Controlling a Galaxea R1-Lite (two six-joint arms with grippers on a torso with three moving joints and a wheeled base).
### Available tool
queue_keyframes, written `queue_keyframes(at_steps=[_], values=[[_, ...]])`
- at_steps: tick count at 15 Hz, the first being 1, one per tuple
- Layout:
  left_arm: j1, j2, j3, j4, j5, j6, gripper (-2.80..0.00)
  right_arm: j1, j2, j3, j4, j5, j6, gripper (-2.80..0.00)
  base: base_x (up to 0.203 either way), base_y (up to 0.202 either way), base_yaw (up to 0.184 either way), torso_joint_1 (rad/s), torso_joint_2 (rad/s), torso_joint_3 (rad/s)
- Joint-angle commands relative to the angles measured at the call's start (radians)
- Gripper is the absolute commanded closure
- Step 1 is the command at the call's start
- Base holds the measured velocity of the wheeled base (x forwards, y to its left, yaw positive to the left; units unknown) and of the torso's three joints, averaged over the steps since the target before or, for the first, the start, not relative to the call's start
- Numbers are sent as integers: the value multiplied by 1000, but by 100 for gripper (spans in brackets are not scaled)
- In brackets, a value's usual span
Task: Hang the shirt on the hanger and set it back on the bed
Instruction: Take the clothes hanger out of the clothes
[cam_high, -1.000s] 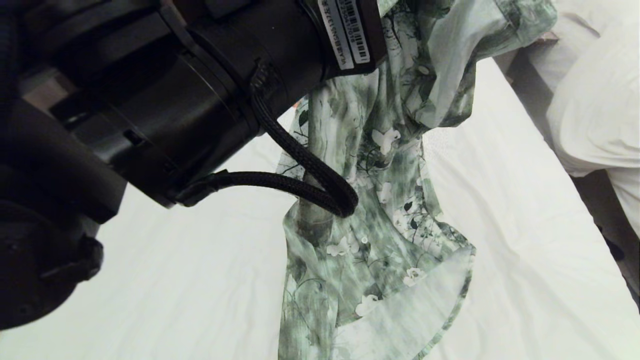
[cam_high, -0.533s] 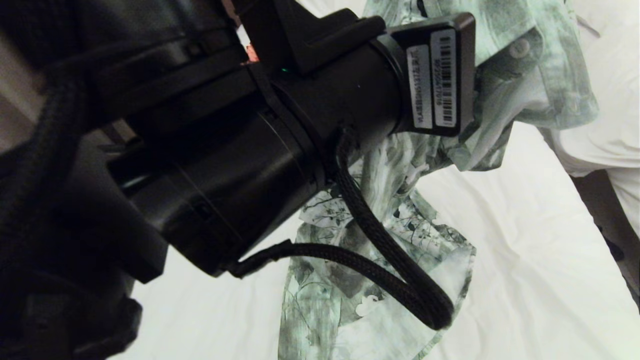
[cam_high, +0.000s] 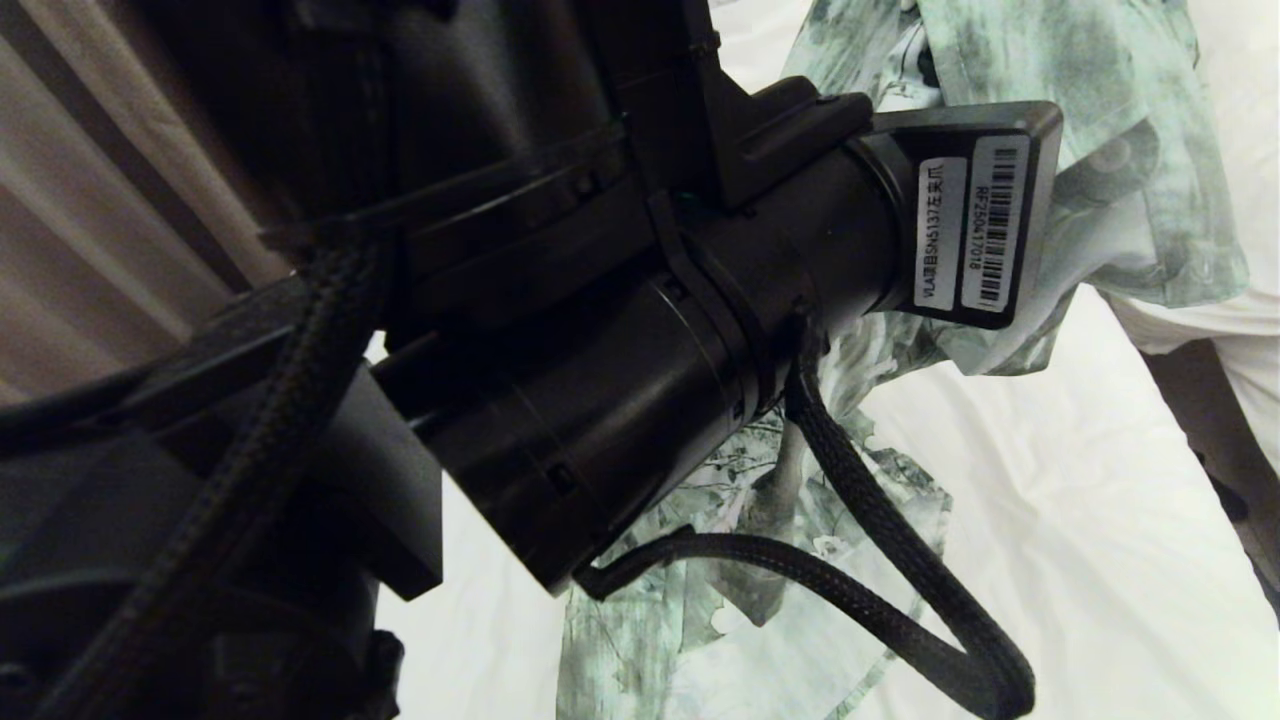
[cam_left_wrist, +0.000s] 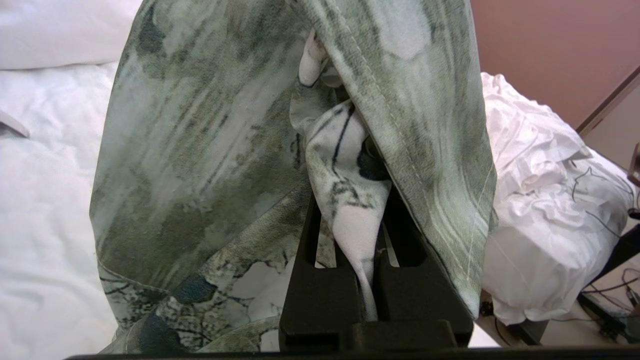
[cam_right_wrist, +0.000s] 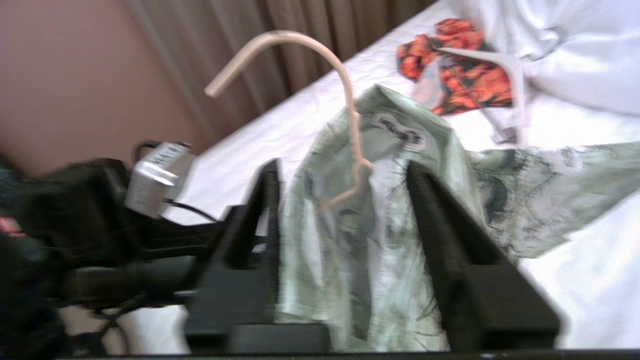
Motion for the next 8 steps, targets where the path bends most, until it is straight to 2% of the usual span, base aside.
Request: queue_keyframes(at_steps=[1, 4, 8], values=[[-11, 7, -10, -2, 3, 1, 0, 0, 12, 0, 0, -2, -13, -280, 0, 0, 0, 0, 0, 0], [-24, 6, -9, -2, 6, 13, 0, 0, 31, 0, -36, -4, -72, -280, 0, 0, 0, 0, 0, 0], [-58, 7, -4, -2, 21, 13, 0, 1, 56, 0, -114, -3, -108, -280, 0, 0, 0, 0, 0, 0]])
